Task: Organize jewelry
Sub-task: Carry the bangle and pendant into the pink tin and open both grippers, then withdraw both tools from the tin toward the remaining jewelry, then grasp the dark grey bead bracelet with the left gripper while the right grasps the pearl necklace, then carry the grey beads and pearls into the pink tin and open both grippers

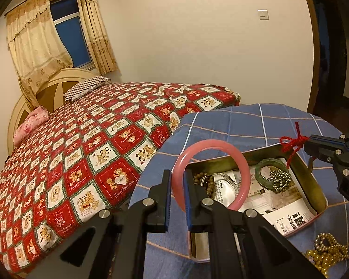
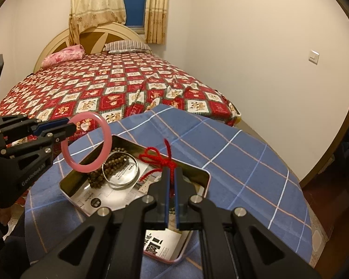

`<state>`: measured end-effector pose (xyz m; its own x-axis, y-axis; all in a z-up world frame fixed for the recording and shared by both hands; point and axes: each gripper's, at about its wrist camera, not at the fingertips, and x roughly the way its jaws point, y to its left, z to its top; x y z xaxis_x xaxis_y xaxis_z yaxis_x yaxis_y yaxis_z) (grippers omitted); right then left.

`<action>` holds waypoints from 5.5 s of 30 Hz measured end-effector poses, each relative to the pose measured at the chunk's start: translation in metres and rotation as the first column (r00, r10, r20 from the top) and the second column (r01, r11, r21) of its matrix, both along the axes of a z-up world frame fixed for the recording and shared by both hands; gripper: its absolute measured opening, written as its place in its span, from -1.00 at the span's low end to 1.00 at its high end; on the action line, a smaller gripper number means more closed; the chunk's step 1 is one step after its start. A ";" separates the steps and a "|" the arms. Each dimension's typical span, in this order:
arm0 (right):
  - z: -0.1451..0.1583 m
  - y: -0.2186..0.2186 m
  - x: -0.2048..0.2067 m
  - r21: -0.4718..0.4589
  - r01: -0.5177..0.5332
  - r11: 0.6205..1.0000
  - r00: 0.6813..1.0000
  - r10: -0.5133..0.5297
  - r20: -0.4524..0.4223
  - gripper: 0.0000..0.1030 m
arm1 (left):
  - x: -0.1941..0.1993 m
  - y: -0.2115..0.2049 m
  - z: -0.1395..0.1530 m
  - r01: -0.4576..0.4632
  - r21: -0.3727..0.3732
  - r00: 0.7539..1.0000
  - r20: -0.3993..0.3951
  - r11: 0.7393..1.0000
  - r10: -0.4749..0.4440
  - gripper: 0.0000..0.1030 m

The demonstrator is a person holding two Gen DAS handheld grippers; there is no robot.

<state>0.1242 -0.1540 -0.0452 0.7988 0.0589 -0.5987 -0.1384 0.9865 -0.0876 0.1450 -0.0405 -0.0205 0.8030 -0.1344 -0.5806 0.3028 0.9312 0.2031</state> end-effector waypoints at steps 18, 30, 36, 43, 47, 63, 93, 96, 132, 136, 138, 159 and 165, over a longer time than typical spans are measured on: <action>-0.022 0.006 0.021 -0.016 -0.003 1.000 0.999 0.003 -0.053 -0.91 | 0.017 -0.012 -0.024 0.003 0.049 0.999 -0.043 0.999 -0.001 -0.82; -0.031 -0.002 0.023 -0.013 0.019 1.000 0.997 -0.020 -0.078 -0.20 | 0.012 -0.011 -0.025 -0.032 0.054 0.999 -0.015 0.998 0.033 0.59; -0.024 -0.012 0.016 -0.003 0.054 0.999 0.997 -0.054 -0.059 -0.01 | 0.001 -0.007 -0.014 -0.020 0.043 1.000 0.012 0.999 0.020 0.60; -0.023 -0.018 0.008 0.003 0.076 0.997 0.995 -0.076 -0.064 -0.01 | -0.013 -0.006 -0.016 -0.022 0.055 1.000 0.005 0.998 0.022 0.60; -0.023 -0.018 0.000 0.000 0.079 0.997 0.995 -0.079 -0.067 0.06 | -0.028 -0.004 -0.019 -0.015 0.062 1.000 0.003 0.998 0.014 0.60; -0.046 -0.041 -0.084 -0.011 0.144 0.990 0.983 -0.144 -0.117 0.19 | -0.116 0.013 -0.046 0.006 0.037 0.997 -0.073 0.999 -0.004 0.60; -0.086 -0.044 -0.131 -0.004 0.161 0.987 0.969 -0.159 -0.191 0.20 | -0.129 -0.031 -0.090 0.072 0.049 0.975 -0.216 0.996 -0.060 0.39; -0.087 -0.052 -0.131 -0.005 0.187 0.982 0.965 -0.184 -0.187 0.20 | -0.124 -0.029 -0.090 0.063 0.036 0.974 -0.220 0.997 -0.054 0.39; -0.091 -0.048 -0.117 0.063 0.085 0.994 0.972 -0.069 -0.225 -0.55 | -0.123 -0.036 -0.090 0.124 -0.063 0.950 -0.279 0.990 -0.137 -0.52; -0.090 -0.047 -0.118 0.062 0.078 0.995 0.975 -0.063 -0.212 -0.65 | -0.129 -0.041 -0.089 0.152 -0.027 0.953 -0.261 0.988 -0.153 -0.82; -0.089 -0.049 -0.119 0.069 0.085 0.994 0.977 -0.069 -0.202 -0.71 | -0.132 -0.042 -0.088 0.157 -0.010 0.956 -0.250 0.988 -0.154 -0.82; -0.058 -0.063 -0.132 0.097 0.124 0.988 0.988 -0.113 -0.107 -0.84 | -0.143 -0.010 -0.025 0.137 -0.074 0.986 -0.083 0.988 -0.143 -0.82; -0.042 -0.059 -0.131 0.084 0.108 0.991 0.992 -0.102 -0.079 -0.84 | -0.138 -0.002 -0.009 0.121 -0.084 0.991 -0.052 0.989 -0.126 -0.82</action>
<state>-0.0068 -0.2132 -0.0869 0.7568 0.0321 -0.6529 -0.0364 0.9993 0.0069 0.0066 -0.0423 -0.0298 0.7430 -0.2787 -0.6085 0.4257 0.8984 0.1083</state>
